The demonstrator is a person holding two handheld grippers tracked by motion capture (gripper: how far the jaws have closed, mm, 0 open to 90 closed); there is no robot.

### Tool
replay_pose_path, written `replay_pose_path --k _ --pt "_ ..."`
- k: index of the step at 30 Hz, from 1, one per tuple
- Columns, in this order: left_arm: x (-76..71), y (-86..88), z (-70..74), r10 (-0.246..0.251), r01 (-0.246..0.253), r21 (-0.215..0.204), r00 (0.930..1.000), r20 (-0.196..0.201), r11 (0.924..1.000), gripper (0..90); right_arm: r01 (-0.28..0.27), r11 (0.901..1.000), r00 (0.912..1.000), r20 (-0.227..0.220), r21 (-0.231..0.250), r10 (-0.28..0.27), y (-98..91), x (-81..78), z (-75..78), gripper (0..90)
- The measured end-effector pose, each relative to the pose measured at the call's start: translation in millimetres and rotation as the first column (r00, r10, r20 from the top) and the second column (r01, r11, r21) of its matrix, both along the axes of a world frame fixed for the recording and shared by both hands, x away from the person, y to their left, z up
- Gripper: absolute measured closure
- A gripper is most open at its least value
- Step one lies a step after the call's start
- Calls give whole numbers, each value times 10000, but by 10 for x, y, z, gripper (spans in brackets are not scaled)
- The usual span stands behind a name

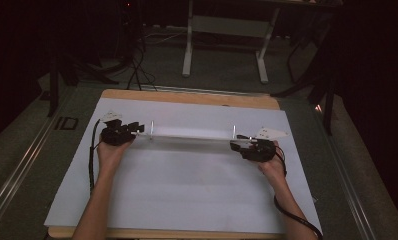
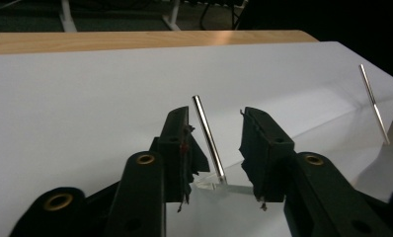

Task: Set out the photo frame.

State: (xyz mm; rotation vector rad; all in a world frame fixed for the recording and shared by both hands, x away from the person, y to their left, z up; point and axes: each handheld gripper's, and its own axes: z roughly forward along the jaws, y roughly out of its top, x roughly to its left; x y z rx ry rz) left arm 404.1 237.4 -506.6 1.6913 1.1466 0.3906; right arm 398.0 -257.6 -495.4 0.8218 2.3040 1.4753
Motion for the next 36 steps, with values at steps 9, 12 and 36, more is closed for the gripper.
replay_pose_path --k 9,12,36 --pt "-46 -52 15 -270 268 364 9996 61 9990 601 183 9998 9998 40 91 -183 9 38 16 504" --pt "-58 -41 34 -253 249 348 9996 114 9991 598 233 9996 9997 51 142 -234 11 47 17 504" --pt "-167 94 52 -1011 995 525 9944 297 9937 513 595 9975 9982 68 376 -598 26 125 40 504"
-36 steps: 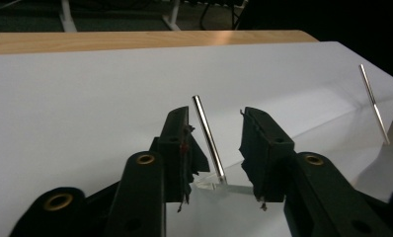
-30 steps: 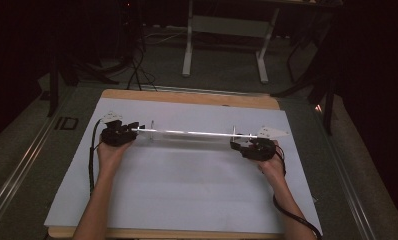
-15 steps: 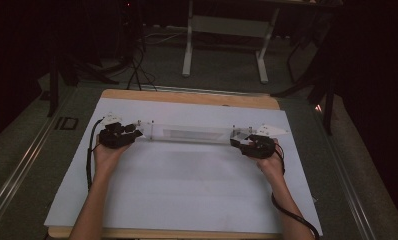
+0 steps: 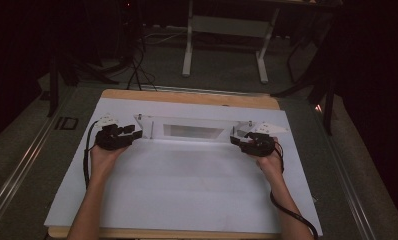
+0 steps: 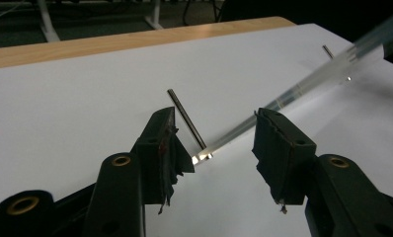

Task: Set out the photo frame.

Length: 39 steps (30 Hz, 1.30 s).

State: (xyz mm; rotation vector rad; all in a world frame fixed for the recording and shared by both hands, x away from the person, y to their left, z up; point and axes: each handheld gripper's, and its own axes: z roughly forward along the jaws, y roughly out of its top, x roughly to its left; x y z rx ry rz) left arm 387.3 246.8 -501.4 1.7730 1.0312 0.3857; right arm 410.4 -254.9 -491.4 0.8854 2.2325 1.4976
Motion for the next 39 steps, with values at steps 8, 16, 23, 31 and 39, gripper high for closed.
replay_pose_path --k 8,16,23,31,39 --pt "-33 -20 15 -430 430 15 9987 265 9991 480 129 9999 9999 15 105 -129 5 19 -2 504" --pt "-17 -193 40 -579 551 498 9967 565 9972 401 161 9998 9999 42 118 -162 5 33 -1 504" --pt "33 -265 44 -504 485 357 9972 553 9982 372 278 9994 9996 73 202 -280 10 34 -12 503" --pt "98 -410 73 -635 600 428 9944 848 9973 366 390 9990 9992 90 237 -392 17 26 -22 501" --pt "114 -514 65 -617 575 464 9937 933 9973 396 632 9977 9979 159 252 -636 31 26 -31 500"
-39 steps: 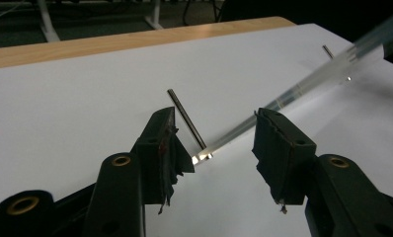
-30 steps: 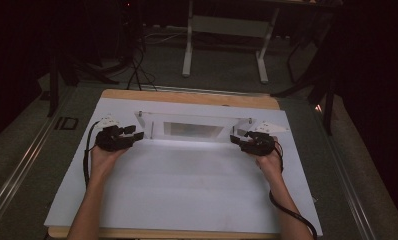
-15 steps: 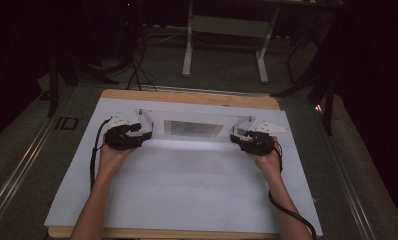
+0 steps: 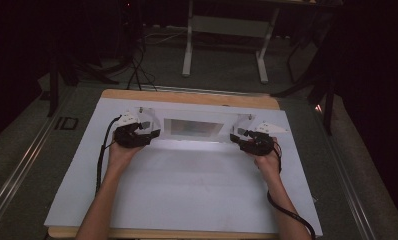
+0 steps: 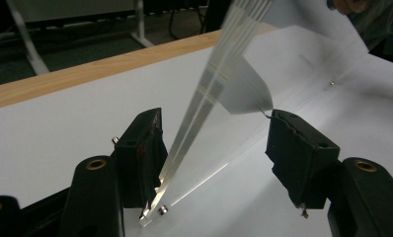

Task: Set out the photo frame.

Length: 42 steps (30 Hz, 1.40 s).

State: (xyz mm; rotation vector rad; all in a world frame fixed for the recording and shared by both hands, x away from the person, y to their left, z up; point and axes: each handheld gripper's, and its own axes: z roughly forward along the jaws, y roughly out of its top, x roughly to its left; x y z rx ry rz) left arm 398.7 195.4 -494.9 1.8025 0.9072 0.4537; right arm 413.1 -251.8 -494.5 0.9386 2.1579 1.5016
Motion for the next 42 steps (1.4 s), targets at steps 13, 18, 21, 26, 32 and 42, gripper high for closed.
replay_pose_path --k 13,18,21,26,32,42 --pt "-23 -49 -10 653 -655 38 9974 293 9978 402 512 9981 9983 301 -335 -502 58 -8 6 503" --pt "-27 -68 -19 879 -880 -8 9954 386 9961 402 763 9944 9956 597 -735 -720 102 -16 4 504" --pt "-21 -73 -19 974 -974 -20 9945 380 9952 403 877 9919 9940 727 -918 -812 124 -15 3 502" --pt "-2 -89 -18 1150 -1149 -40 9927 372 9934 403 943 9906 9933 757 -995 -870 135 9 8 502" --pt "60 -111 -14 1378 -1379 5 9898 368 9905 402 1103 9876 9913 835 -1119 -1013 163 57 9 497" --pt "242 -182 -14 1932 -1938 178 9806 327 9809 388 1274 9859 9915 397 -1085 -1238 196 274 31 473"
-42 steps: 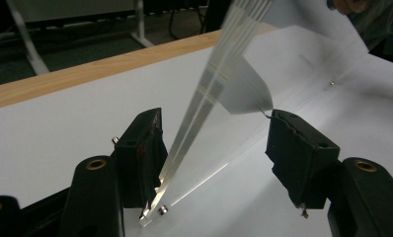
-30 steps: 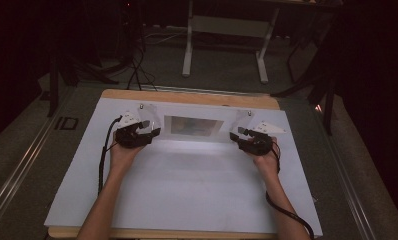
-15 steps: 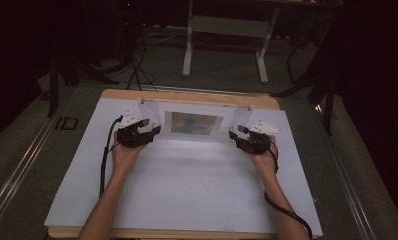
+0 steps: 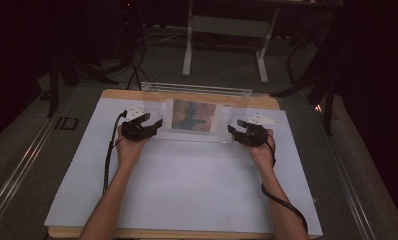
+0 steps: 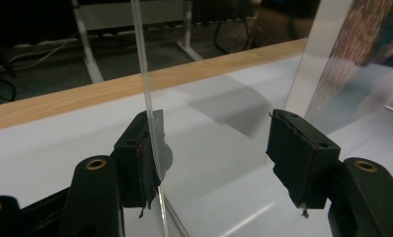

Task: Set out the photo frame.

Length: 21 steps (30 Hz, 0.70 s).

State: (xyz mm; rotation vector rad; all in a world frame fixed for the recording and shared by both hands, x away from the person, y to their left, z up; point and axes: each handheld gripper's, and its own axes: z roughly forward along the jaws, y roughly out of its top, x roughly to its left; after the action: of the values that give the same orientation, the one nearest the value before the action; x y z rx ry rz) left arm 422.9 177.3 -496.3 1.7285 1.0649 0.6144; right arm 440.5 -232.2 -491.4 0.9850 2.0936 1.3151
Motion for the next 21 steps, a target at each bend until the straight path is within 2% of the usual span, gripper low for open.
replay_pose_path --k 6,21 --pt "38 -10 -10 48 -48 -79 10000 16 10000 382 72 10000 9999 -75 38 -71 9 55 -9 463" --pt "29 -24 -14 168 -167 -159 9999 25 9997 375 173 9997 9998 -98 172 -172 13 44 -18 463"
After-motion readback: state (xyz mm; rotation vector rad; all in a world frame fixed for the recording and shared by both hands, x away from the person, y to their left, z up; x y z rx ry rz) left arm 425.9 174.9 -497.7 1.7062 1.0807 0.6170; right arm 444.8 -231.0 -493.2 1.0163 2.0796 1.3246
